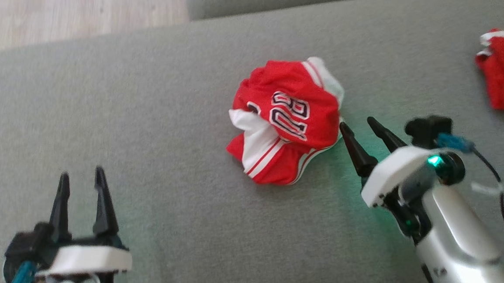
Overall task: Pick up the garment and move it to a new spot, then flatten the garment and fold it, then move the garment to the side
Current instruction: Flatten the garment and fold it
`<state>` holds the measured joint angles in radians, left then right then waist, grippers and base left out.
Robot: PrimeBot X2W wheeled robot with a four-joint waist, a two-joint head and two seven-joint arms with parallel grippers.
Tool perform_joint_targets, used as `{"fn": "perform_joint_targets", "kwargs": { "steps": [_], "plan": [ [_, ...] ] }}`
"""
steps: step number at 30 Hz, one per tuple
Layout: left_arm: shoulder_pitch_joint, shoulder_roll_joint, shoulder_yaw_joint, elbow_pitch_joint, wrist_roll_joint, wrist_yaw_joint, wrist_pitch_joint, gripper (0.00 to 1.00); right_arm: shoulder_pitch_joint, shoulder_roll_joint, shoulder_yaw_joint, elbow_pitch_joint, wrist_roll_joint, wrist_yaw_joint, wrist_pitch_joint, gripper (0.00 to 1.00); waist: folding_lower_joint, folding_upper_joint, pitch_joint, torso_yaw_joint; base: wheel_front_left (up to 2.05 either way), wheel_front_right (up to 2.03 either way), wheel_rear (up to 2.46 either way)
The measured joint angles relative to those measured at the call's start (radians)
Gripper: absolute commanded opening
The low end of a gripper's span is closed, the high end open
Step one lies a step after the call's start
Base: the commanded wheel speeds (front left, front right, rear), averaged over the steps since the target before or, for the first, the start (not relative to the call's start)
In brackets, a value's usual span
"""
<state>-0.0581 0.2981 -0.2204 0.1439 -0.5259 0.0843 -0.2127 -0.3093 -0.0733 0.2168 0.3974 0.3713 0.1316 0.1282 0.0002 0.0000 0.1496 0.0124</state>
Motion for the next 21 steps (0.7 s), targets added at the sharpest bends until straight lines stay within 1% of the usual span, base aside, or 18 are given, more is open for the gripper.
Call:
{"fn": "perform_joint_targets", "kwargs": {
  "steps": [4, 7, 8, 9, 10, 12, 15, 18, 21],
  "plan": [
    [-0.048, -0.003, -0.008, -0.002, 0.008, -0.007, -0.001, 1.00, -0.095, 0.002, 0.009, 0.155, 0.018, 0.000, 0.052, 1.00, 0.0001, 0.0000, 0.047, 0.031, 0.00, 0.00, 0.00],
    [-0.067, -0.005, -0.013, 0.004, 0.008, -0.016, -0.006, 1.00, -0.148, 0.003, 0.045, 0.239, 0.040, 0.000, 0.066, 1.00, 0.0001, 0.0000, 0.072, 0.056, 0.00, 0.00, 0.00],
    [-0.072, -0.006, -0.016, 0.009, 0.008, -0.021, -0.009, 1.00, -0.162, 0.002, 0.067, 0.257, 0.060, 0.000, 0.067, 0.93, 0.0001, 0.0000, 0.078, 0.064, 0.00, 0.00, 0.00],
    [-0.078, -0.007, -0.019, 0.017, 0.008, -0.024, -0.009, 1.00, -0.176, 0.002, 0.087, 0.264, 0.084, 0.000, 0.065, 0.29, 0.0001, 0.0000, 0.083, 0.072, 0.00, 0.00, 0.00],
    [-0.083, -0.011, -0.021, 0.022, 0.008, -0.024, -0.010, 1.00, -0.188, 0.002, 0.108, 0.267, 0.106, 0.000, 0.060, 0.00, 0.0001, 0.0000, 0.085, 0.079, 0.00, 0.00, 0.00],
    [-0.088, -0.016, -0.023, 0.034, 0.008, -0.025, -0.011, 1.00, -0.204, 0.003, 0.150, 0.277, 0.133, 0.000, 0.050, 0.00, 0.0002, 0.0000, 0.083, 0.087, 0.00, 0.00, 0.00],
    [-0.088, -0.021, -0.027, 0.051, 0.008, -0.032, -0.018, 1.00, -0.204, 0.007, 0.169, 0.273, 0.141, 0.000, -0.017, 0.00, -0.0002, 0.0000, 0.062, 0.087, 0.00, 0.00, 0.00],
    [-0.086, -0.023, -0.028, 0.059, 0.008, -0.032, -0.019, 1.00, -0.202, -0.005, 0.171, 0.214, 0.138, 0.000, -0.077, 0.00, -0.0002, 0.0000, 0.032, 0.082, 0.00, 0.00, 0.00],
    [-0.074, -0.022, -0.027, 0.064, 0.007, -0.032, -0.026, 1.00, -0.202, -0.027, 0.179, 0.109, 0.129, 0.000, -0.095, 0.00, -0.0003, 0.0000, -0.001, 0.073, 0.00, 0.00, 0.00]
  ]
}}
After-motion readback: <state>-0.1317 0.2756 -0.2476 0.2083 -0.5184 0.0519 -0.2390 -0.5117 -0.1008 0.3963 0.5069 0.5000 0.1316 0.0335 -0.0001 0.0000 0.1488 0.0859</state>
